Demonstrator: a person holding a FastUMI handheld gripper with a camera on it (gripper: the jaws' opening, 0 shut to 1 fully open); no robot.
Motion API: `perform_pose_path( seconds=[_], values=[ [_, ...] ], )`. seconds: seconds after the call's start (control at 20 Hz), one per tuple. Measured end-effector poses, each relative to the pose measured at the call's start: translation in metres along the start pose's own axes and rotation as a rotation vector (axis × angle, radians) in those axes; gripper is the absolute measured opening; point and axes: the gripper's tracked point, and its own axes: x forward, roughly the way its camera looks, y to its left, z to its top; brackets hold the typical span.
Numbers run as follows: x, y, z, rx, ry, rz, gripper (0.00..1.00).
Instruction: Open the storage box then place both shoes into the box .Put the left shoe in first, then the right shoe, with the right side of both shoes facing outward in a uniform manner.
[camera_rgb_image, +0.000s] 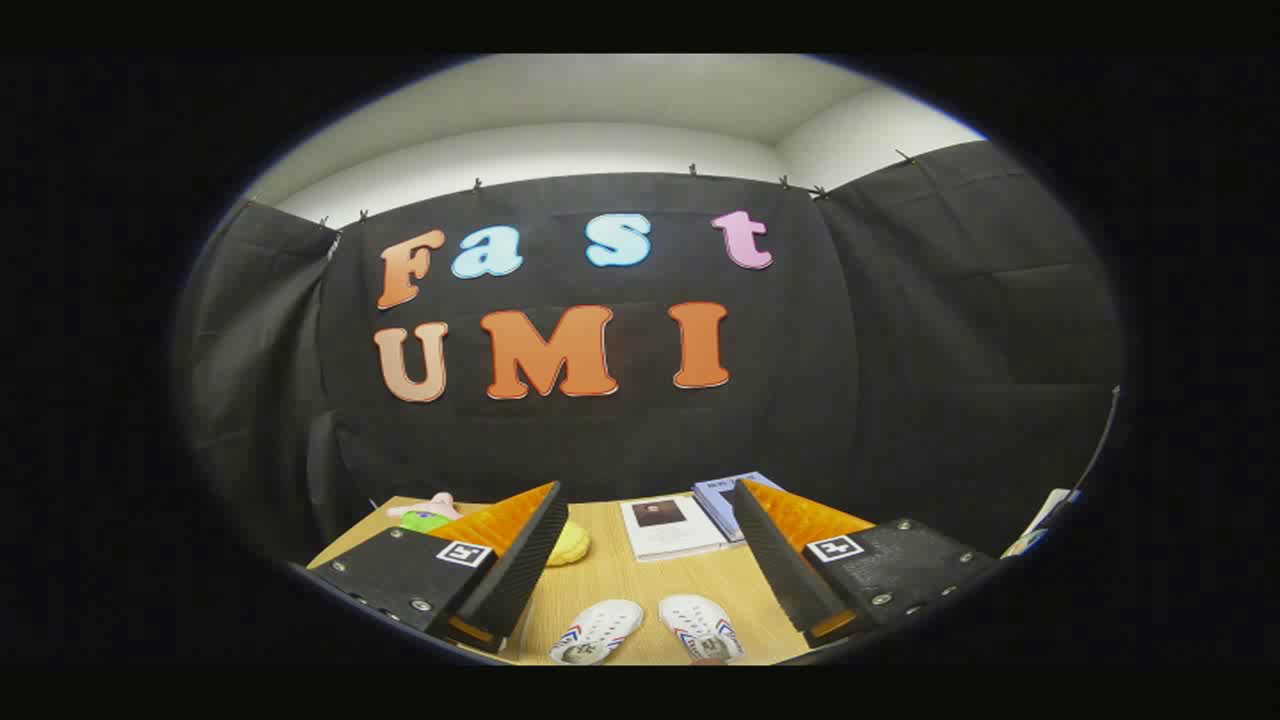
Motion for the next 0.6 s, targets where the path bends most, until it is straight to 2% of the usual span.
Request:
perform_pose_path(
  seconds=[0.6],
  values=[
    [-0.0004, -0.0019, -0.0036, 0.006, 0.012, 0.000, 0.98]
  ],
)
